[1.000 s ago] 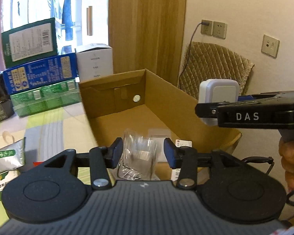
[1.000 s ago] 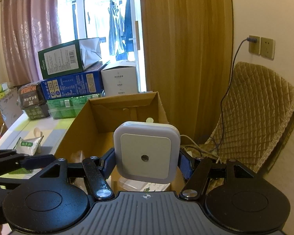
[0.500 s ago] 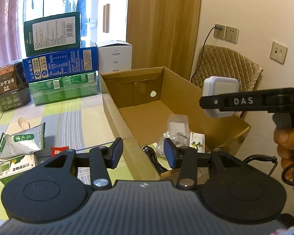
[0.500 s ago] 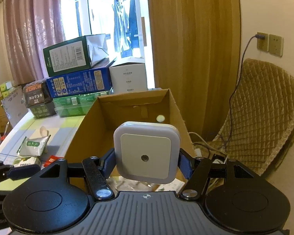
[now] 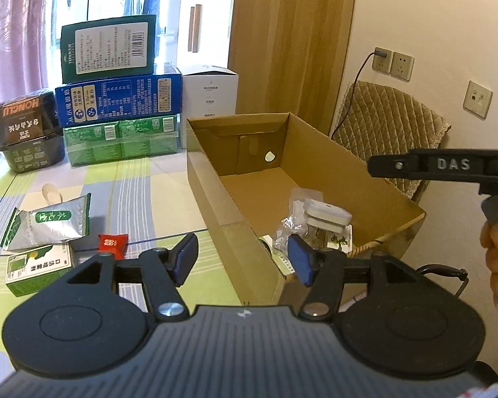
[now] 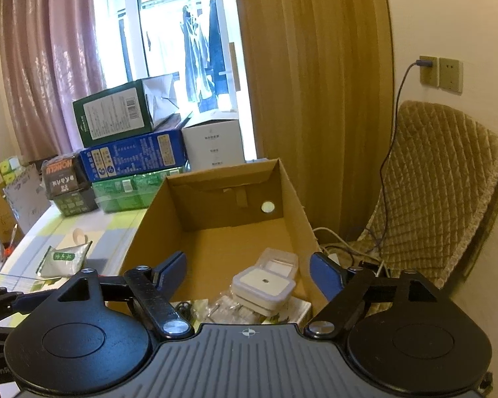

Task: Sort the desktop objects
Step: 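Open both grippers to drop the plastic box and night light into the cardboard box, then move both grippers away from the cardboard box back over the table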

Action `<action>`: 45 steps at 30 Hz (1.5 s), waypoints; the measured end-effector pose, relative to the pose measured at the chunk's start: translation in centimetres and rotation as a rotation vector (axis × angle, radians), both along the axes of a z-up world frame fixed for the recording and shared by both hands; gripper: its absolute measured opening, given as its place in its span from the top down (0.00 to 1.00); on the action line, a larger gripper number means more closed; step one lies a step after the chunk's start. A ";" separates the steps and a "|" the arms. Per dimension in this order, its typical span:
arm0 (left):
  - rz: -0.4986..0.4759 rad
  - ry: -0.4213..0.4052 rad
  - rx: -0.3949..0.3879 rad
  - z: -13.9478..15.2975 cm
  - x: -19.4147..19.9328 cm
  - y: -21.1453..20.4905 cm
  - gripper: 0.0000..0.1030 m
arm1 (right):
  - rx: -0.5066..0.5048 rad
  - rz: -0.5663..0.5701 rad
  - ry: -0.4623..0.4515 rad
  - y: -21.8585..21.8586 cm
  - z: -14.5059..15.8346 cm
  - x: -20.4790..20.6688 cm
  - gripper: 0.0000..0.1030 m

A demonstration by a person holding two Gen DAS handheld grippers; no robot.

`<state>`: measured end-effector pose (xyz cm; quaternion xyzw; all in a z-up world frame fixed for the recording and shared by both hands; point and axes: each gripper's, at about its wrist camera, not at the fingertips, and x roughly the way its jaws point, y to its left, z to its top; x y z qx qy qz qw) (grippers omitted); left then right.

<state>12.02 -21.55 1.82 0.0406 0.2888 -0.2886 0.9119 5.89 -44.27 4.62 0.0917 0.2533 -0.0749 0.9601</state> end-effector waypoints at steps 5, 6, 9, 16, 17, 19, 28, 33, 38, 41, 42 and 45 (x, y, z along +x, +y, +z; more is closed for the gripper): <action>0.023 0.006 -0.004 0.3 -0.9 1.5 0.37 | -0.003 0.014 0.004 1.2 0.3 -1.6 0.15; 0.028 0.007 0.000 0.4 -1.1 1.7 0.36 | -0.007 0.018 0.003 1.6 0.3 -2.0 0.14; 0.043 0.015 0.002 0.5 -1.7 2.9 0.34 | -0.003 0.024 0.004 2.5 0.4 -3.0 0.12; 0.093 0.020 0.006 0.8 -3.5 5.9 0.21 | 0.018 0.046 0.002 4.9 0.6 -4.9 0.07; 0.099 0.021 0.005 0.8 -3.7 6.3 0.20 | 0.017 0.053 0.003 5.3 0.7 -5.2 0.06; 0.108 0.022 0.007 0.9 -4.2 7.1 0.18 | 0.017 0.061 0.000 6.1 0.9 -5.7 0.04; 0.160 0.031 0.008 0.3 -5.7 11.8 0.01 | 0.022 0.130 0.014 9.8 0.6 -7.0 0.02; 0.215 0.049 0.027 -0.8 -5.8 15.2 0.01 | 0.034 0.188 0.038 12.4 -0.5 -6.8 0.02; 0.266 0.055 0.060 -1.6 -5.4 18.3 0.01 | 0.045 0.254 0.060 14.8 -1.6 -6.3 0.02; 0.278 0.050 0.083 -1.9 -5.0 19.8 0.01 | 0.046 0.298 0.068 16.2 -2.1 -5.9 0.02; 0.278 0.047 0.093 -1.9 -4.9 20.3 0.01 | 0.043 0.312 0.070 16.7 -2.3 -5.8 0.02; 0.268 0.042 0.118 -2.1 -4.5 21.4 0.01 | 0.034 0.345 0.079 17.8 -2.8 -5.4 0.02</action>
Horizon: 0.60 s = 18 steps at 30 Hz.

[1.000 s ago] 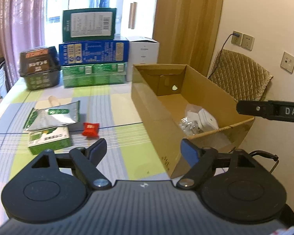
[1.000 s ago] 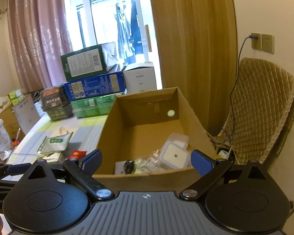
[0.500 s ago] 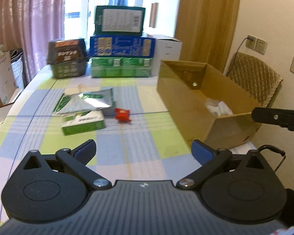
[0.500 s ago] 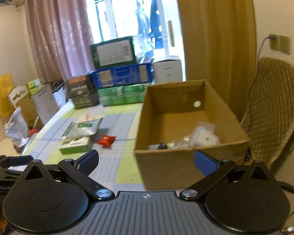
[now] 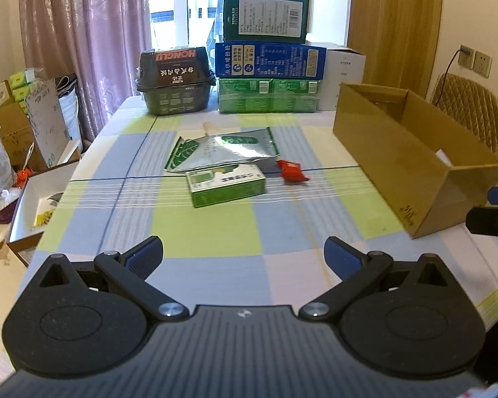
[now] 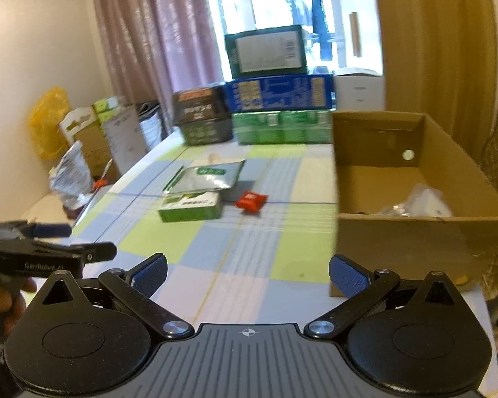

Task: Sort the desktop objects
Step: 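Move both grippers away from the cardboard box back over the table, then reach the left gripper toward the green spray box while the right gripper reaches the red candy packet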

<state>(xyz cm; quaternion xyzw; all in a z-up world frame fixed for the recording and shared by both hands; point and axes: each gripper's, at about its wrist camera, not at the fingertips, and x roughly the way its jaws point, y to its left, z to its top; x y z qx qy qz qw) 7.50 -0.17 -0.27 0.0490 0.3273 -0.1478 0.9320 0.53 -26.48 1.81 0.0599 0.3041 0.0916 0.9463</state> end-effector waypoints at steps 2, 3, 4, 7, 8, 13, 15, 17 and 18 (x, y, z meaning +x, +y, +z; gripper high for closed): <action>-0.011 0.004 0.010 -0.1 0.3 0.5 0.01 | -0.003 0.018 0.005 0.7 -0.3 0.4 0.02; -0.020 0.008 0.009 -0.2 0.6 0.8 0.01 | -0.005 0.027 0.007 1.1 -0.4 0.8 0.02; -0.030 0.016 0.005 -0.3 0.9 1.1 0.01 | -0.008 0.036 0.008 1.5 -0.5 1.0 0.02; -0.057 0.036 0.006 -0.6 1.9 1.8 0.01 | -0.028 0.072 0.006 2.6 -0.7 2.1 0.02; -0.067 0.042 0.004 -0.8 2.2 2.0 0.01 | -0.039 0.084 0.003 2.9 -0.8 2.5 0.02; -0.137 0.062 0.022 -1.2 4.6 2.8 0.01 | -0.120 0.182 -0.002 4.5 -1.4 5.1 0.02; -0.194 0.050 0.066 -1.2 5.6 2.7 0.01 | -0.155 0.241 0.008 4.9 -1.6 6.4 0.02; -0.244 0.042 0.103 -1.2 6.7 2.6 0.01 | -0.188 0.310 0.034 5.3 -1.7 7.8 0.02; -0.273 0.041 0.117 -1.1 7.4 2.6 0.01 | -0.209 0.348 0.049 5.5 -1.7 8.7 0.02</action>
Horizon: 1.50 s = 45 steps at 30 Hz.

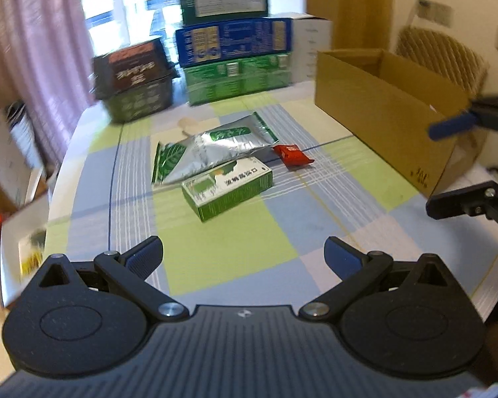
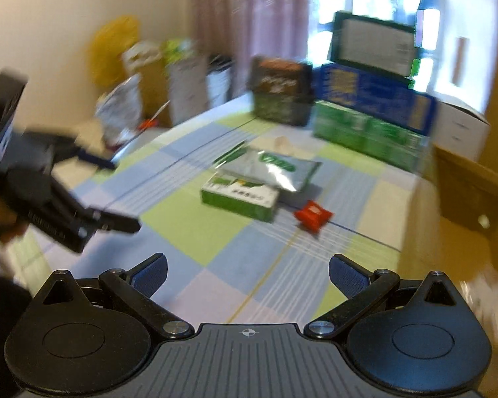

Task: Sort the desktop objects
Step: 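Reach the left gripper toward the green spray box while the right gripper reaches the red candy packet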

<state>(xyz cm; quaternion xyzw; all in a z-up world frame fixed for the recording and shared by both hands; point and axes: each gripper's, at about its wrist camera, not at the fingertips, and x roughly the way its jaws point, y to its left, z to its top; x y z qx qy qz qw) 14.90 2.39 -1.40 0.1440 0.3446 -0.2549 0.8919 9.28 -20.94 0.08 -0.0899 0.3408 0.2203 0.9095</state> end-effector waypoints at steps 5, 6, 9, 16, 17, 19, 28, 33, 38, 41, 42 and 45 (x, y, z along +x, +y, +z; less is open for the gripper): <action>-0.133 0.027 0.050 -0.1 3.9 -0.4 0.02 | -0.137 0.139 0.036 0.7 0.0 4.6 0.02; -0.156 0.034 0.057 -0.2 4.8 -0.5 0.02 | -0.166 0.153 0.043 0.8 0.0 5.7 0.02; -0.216 0.050 0.092 -0.9 7.4 -0.9 0.02 | -0.229 0.185 0.078 0.8 -0.1 8.9 0.02; -0.314 0.094 0.139 -3.0 12.5 -1.7 0.05 | -0.400 0.318 0.131 1.2 -1.4 14.2 0.02; -0.321 0.106 0.140 -3.3 13.1 -1.8 0.05 | -0.429 0.329 0.135 1.2 -1.8 14.9 0.02; -0.338 0.114 0.145 -3.9 14.2 -2.1 0.06 | -0.478 0.355 0.151 1.3 -2.9 16.5 0.03; -0.421 0.158 0.159 -6.6 18.1 -3.9 0.16 | -0.587 0.492 0.239 2.6 -7.4 21.0 0.13; -0.455 0.184 0.160 -7.7 18.8 -4.1 0.26 | -0.579 0.507 0.295 2.5 -8.9 23.3 0.14; -0.443 0.191 0.135 -7.7 19.1 -3.6 0.31 | -0.586 0.530 0.337 2.5 -9.6 24.9 0.25; -0.416 0.198 0.125 -7.6 19.3 -3.4 0.36 | -0.577 0.521 0.356 2.5 -9.9 25.2 0.33; -0.410 0.201 0.119 -7.5 19.3 -3.4 0.36 | -0.577 0.518 0.367 2.4 -10.1 25.2 0.38; -0.402 0.191 0.129 -7.6 19.0 -3.4 0.37 | -0.545 0.493 0.392 2.1 -10.1 25.1 0.51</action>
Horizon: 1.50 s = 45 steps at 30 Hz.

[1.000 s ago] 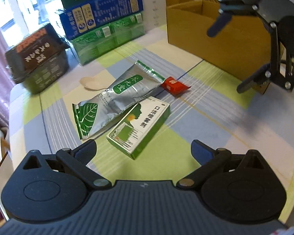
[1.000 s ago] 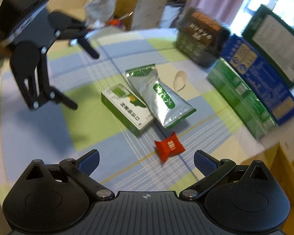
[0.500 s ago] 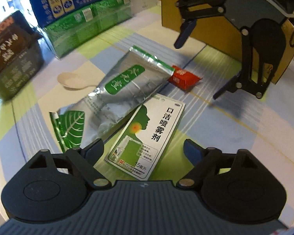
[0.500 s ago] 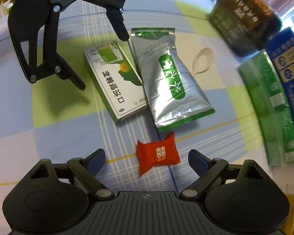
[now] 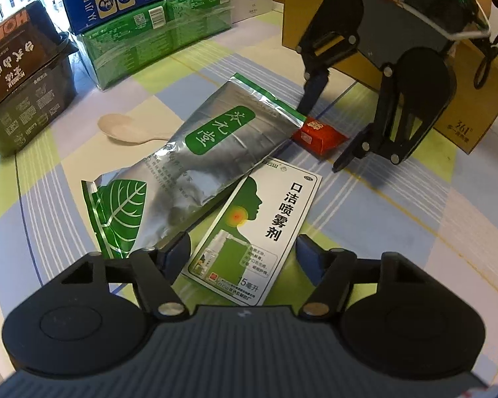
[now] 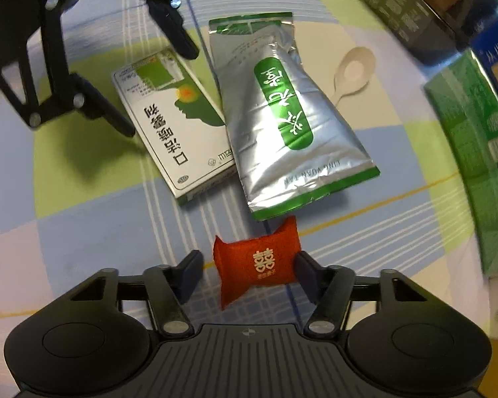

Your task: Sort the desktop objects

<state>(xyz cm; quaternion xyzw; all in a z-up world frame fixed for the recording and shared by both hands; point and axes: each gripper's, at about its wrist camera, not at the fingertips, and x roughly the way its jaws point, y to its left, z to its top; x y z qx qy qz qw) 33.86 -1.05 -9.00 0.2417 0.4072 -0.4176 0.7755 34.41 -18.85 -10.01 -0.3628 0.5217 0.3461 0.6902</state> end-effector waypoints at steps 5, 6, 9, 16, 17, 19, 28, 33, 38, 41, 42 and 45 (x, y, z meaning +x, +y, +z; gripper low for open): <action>0.026 0.006 0.009 0.1 -0.6 -0.3 0.42 | -0.004 -0.031 0.013 0.2 0.2 -1.1 0.67; 0.033 0.012 0.012 0.2 -0.9 -0.4 0.44 | -0.013 -0.028 0.009 0.4 0.2 -1.6 0.68; 0.072 0.043 0.013 0.6 -2.4 -0.6 0.50 | -0.042 -0.037 -0.015 0.9 0.5 -3.1 0.72; 0.177 0.060 0.015 1.4 -8.2 -1.1 0.51 | -0.043 -0.105 -0.017 1.4 1.9 -8.4 0.79; 0.199 0.056 0.016 1.5 -9.1 -1.2 0.51 | -0.036 -0.127 -0.019 1.3 2.0 -9.6 0.79; 0.225 0.047 0.021 1.9 -10.8 -1.5 0.51 | -0.014 -0.174 -0.021 1.1 2.1 -11.8 0.79; 0.357 -0.034 -0.010 2.2 -19.0 -1.3 0.51 | 0.144 -0.279 -0.167 -0.6 1.8 -22.3 0.60; 0.384 -0.052 -0.068 2.4 -21.0 -0.4 0.44 | 0.296 -0.341 -0.199 -3.0 2.0 -25.6 0.26; 0.380 -0.065 -0.085 2.6 -20.0 -0.4 0.35 | 0.358 -0.341 -0.214 -4.0 2.6 -25.7 0.26; 0.393 -0.034 -0.108 2.3 -18.9 -0.5 0.35 | 0.382 -0.295 -0.204 -4.2 2.0 -24.9 0.26; 0.397 -0.021 -0.114 2.1 -18.5 -0.6 0.35 | 0.389 -0.285 -0.195 -4.0 1.8 -24.5 0.26; 0.408 -0.010 -0.117 1.8 -17.8 -0.8 0.35 | 0.448 -0.308 -0.172 -4.4 0.9 -23.2 0.26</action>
